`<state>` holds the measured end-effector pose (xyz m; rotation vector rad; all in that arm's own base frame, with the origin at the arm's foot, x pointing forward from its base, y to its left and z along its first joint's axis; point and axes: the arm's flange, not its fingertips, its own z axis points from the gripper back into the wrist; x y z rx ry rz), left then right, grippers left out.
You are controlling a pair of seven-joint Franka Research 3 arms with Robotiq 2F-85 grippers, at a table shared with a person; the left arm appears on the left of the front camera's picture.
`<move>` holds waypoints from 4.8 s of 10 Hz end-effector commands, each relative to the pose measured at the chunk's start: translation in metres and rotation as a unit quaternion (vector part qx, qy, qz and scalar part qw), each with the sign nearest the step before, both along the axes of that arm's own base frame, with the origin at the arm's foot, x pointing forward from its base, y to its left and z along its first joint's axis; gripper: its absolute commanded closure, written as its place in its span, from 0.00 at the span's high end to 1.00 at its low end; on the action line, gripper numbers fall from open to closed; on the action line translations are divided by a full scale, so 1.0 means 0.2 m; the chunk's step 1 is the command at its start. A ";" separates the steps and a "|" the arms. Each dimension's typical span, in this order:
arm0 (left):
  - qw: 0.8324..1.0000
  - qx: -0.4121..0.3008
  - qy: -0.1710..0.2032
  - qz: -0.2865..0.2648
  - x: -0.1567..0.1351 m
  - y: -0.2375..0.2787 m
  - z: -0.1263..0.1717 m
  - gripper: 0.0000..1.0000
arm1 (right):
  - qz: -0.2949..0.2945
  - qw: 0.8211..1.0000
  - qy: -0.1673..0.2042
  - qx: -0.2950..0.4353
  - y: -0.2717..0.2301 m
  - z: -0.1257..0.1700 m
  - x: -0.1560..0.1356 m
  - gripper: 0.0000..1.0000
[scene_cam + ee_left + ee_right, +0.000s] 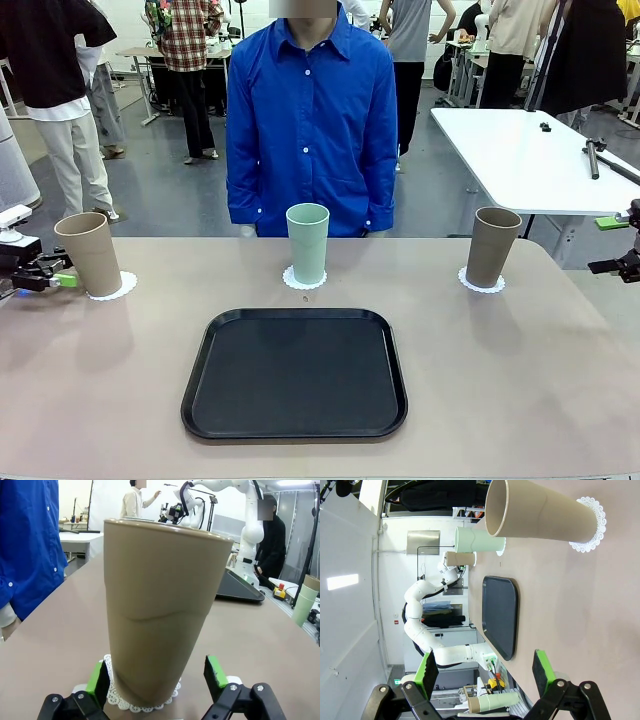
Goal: Place coasters on the table and set cups on them.
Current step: Take one Reusable plastic cup from the Flat Tray and place it on a coaster set by the human.
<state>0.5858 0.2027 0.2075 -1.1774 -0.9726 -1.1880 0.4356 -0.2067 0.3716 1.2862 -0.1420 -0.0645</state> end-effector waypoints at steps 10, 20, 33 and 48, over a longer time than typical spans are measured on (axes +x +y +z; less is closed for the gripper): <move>0.928 0.333 0.111 0.127 -0.17 0.07 0.92 1.00 | 0.001 1.000 0.000 0.001 0.00 0.00 0.00 1.00; 0.815 0.547 0.119 0.149 -0.62 -0.41 1.62 1.00 | 0.001 1.000 0.000 0.001 0.00 0.00 0.00 1.00; 0.799 0.551 0.148 0.190 -0.72 -0.39 1.60 1.00 | 0.001 1.000 0.000 0.001 0.00 0.00 0.00 1.00; 0.880 0.117 0.360 0.287 -1.16 0.33 1.41 1.00 | 0.001 1.000 0.000 0.001 0.00 0.00 0.00 1.00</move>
